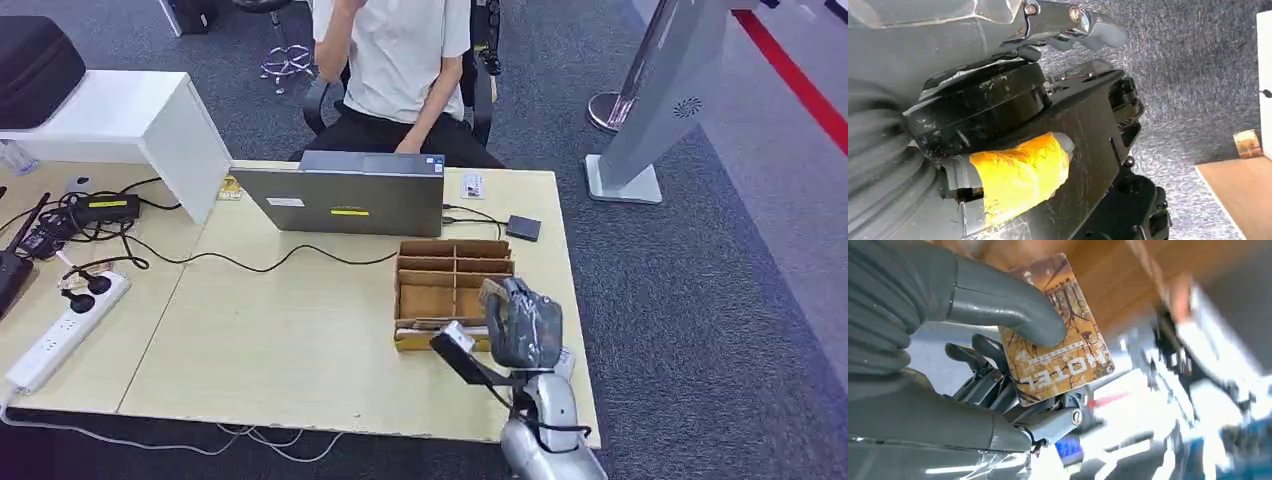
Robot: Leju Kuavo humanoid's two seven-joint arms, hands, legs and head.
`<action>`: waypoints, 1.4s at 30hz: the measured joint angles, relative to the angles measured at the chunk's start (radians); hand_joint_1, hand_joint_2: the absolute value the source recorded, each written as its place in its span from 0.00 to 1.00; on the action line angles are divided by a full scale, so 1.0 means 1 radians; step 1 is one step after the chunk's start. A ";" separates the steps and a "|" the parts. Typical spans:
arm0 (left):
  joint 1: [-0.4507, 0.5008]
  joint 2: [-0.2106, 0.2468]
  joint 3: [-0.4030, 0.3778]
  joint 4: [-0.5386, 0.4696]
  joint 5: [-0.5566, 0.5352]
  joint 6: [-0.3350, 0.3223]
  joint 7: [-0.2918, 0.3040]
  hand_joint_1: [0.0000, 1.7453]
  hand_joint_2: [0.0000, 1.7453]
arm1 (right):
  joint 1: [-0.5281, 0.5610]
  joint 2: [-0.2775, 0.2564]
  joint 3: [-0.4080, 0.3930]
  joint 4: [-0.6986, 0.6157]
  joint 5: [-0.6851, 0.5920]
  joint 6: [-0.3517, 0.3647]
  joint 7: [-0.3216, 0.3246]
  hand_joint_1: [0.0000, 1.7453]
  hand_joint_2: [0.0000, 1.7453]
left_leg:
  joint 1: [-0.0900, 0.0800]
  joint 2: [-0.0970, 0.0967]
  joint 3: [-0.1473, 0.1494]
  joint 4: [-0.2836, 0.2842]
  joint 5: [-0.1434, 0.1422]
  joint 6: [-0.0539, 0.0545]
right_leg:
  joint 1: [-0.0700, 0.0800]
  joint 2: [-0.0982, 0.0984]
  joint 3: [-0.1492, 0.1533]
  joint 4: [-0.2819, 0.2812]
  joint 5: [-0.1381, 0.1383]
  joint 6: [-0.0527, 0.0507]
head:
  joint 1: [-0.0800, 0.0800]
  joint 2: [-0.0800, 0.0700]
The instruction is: Pass the card to the sensor for recognition and then transmit it.
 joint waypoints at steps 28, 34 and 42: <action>-0.017 0.000 -0.016 -0.001 -0.045 -0.036 0.055 0.00 1.00 | -0.798 -0.084 -0.054 0.377 0.119 0.190 0.215 1.00 1.00 | -0.001 -0.006 -0.002 0.000 0.005 0.000 | -0.002 -0.003 -0.002 0.001 0.004 -0.001 | 0.000 0.000; -0.018 0.000 -0.017 -0.001 -0.047 -0.048 0.055 0.00 1.00 | -0.828 -0.084 -0.051 0.467 0.132 0.184 0.224 0.00 1.00 | -0.001 -0.007 -0.002 0.000 0.005 0.000 | -0.003 -0.003 -0.002 0.001 0.004 -0.001 | 0.000 0.000; -0.018 0.001 -0.018 -0.002 -0.045 -0.046 0.063 0.00 1.00 | -0.827 -0.106 -0.051 0.528 0.133 0.169 0.228 0.00 1.00 | -0.001 -0.007 -0.002 0.000 0.005 0.000 | -0.003 -0.003 -0.003 0.001 0.004 -0.001 | 0.000 0.000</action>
